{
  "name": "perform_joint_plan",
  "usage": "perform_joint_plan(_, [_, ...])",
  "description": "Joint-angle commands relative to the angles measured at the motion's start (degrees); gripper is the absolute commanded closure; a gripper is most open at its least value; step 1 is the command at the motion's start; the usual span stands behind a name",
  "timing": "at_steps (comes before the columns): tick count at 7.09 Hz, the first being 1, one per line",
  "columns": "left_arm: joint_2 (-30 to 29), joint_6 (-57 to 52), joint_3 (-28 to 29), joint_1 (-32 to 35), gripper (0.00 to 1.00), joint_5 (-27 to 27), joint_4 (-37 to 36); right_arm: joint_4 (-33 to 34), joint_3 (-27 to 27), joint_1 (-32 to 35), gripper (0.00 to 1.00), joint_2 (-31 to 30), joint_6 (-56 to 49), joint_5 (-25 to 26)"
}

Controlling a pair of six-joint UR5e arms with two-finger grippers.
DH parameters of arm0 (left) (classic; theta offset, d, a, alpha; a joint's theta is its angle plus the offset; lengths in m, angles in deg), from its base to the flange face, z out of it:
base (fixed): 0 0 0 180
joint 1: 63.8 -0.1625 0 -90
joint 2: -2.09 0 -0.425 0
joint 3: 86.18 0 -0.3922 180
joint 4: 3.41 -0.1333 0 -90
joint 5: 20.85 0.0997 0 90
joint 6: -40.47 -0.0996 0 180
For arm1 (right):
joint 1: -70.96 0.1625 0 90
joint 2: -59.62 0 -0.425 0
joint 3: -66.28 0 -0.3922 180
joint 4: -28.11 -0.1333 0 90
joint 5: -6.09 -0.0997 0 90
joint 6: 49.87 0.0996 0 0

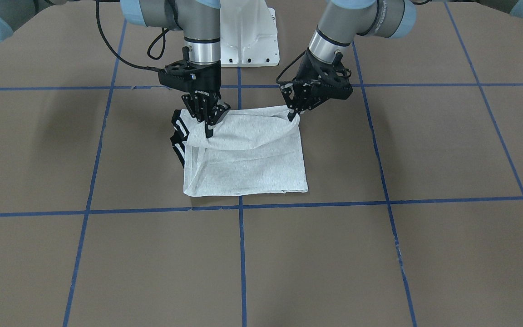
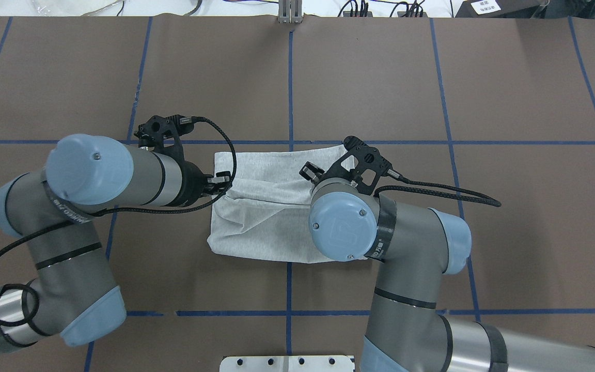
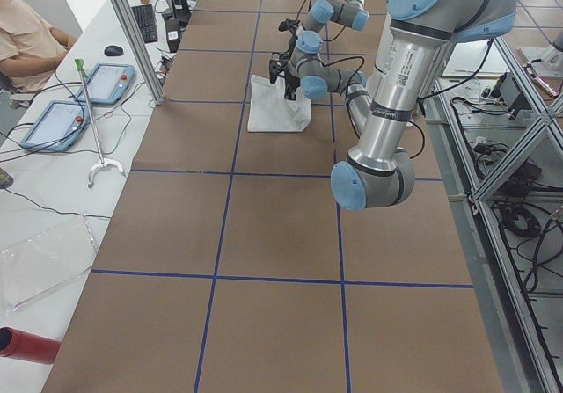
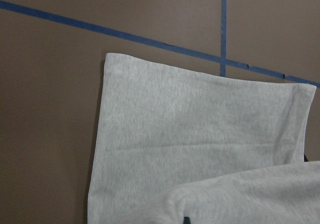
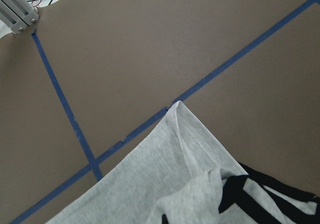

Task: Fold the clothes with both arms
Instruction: 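Lower the folded edge onto the shirt and open both grippers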

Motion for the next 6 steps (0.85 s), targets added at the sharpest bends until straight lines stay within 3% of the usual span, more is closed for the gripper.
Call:
perform_joint_plan(1, [-2.13, -1.16, 9.56, 2.09, 1.00, 0.10, 5.88, -5.54, -10.41, 2.04, 1.00, 3.29, -1.91, -0.22])
perform_joint_plan(3, [-3.52, -2.92, 14.50, 3.41, 1.00, 1.59, 8.19, -7.76, -13.87, 3.53, 1.00, 3.74, -3.84, -0.57])
perform_joint_plan(4, [-3.80, -4.83, 14.69, 3.50, 0.31, 1.60, 8.11, -7.76, -14.15, 4.23, 0.21, 3.74, -6.98, -1.00])
perform_joint_plan(5, [-3.97, -7.64, 14.26, 3.76, 0.00, 1.60, 7.93, -7.76, -13.71, 5.20, 0.00, 4.44, -11.71, -2.75])
perform_joint_plan(6, [-3.80, -8.36, 13.56, 4.81, 0.00, 0.99, 7.93, -7.67, -12.40, 7.12, 0.00, 4.88, -12.37, -8.25])
